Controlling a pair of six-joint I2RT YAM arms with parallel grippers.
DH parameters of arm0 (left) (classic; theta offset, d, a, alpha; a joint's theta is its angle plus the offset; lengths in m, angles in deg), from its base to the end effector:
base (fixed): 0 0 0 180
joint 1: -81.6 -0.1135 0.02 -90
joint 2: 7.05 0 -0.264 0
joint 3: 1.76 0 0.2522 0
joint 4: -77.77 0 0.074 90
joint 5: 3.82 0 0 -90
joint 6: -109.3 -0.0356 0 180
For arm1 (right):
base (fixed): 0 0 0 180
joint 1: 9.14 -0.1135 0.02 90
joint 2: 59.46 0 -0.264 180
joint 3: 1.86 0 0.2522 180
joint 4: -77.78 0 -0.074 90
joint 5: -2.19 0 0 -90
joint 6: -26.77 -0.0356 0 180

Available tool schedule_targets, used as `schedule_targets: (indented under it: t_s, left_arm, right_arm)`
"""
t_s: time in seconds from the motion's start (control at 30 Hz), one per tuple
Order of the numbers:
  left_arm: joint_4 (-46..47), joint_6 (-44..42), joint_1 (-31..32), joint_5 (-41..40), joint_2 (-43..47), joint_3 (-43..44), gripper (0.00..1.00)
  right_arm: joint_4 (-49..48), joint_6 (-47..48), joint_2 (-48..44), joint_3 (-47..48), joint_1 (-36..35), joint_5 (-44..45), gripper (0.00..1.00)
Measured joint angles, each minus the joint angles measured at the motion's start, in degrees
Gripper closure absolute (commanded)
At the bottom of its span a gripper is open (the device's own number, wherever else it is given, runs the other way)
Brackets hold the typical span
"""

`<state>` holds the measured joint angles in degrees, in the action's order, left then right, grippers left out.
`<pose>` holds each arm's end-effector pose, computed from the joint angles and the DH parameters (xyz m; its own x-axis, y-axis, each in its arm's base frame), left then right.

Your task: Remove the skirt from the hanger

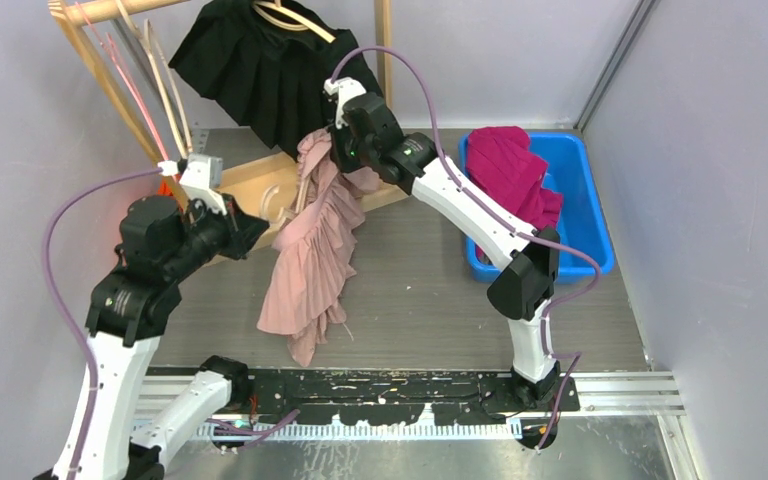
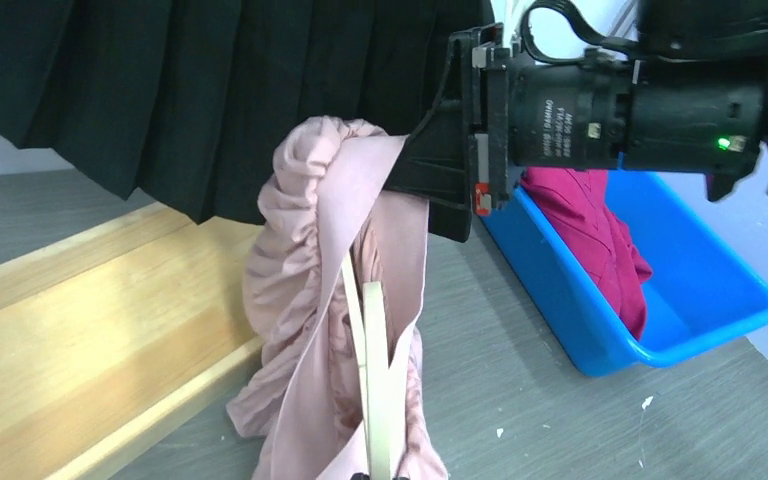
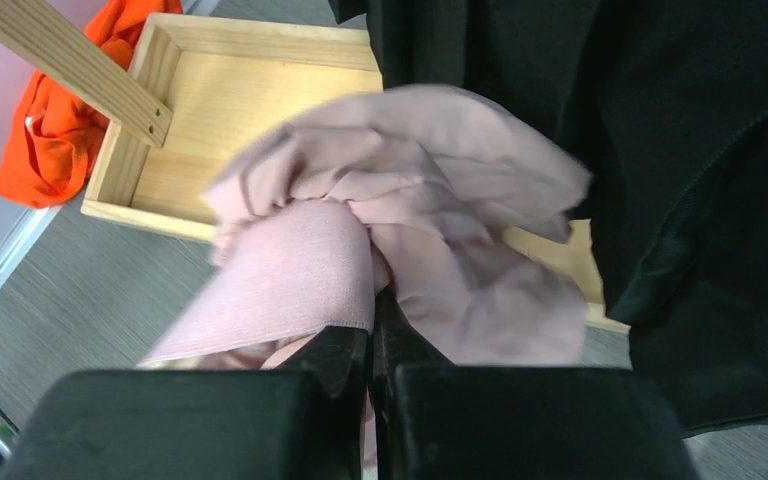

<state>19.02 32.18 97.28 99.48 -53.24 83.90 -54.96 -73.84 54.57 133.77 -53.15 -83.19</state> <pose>0.1273 -0.0442 0.4285 -0.4151 -0.1088 -0.9032 0.3893 0.8761 -0.2845 0.3333 0.3180 0.4001 -0.4240 -0.1544 -0.8924 -0.5720 0.8096 0.1317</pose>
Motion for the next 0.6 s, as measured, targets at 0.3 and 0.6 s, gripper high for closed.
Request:
schedule_targets:
  t_s: [0.3, 0.6]
  left_arm:
    - [-10.1, 0.2, 0.0, -1.8, 8.0, 2.6, 1.0]
    - [-10.3, 0.5, 0.1, -1.1, 7.3, 1.6, 1.0]
  right_arm:
    - [0.4, 0.0, 0.2, 0.2, 2.3, 0.3, 0.97]
    - [0.6, -0.3, 0.9, 2.5, 2.8, -0.8, 0.97]
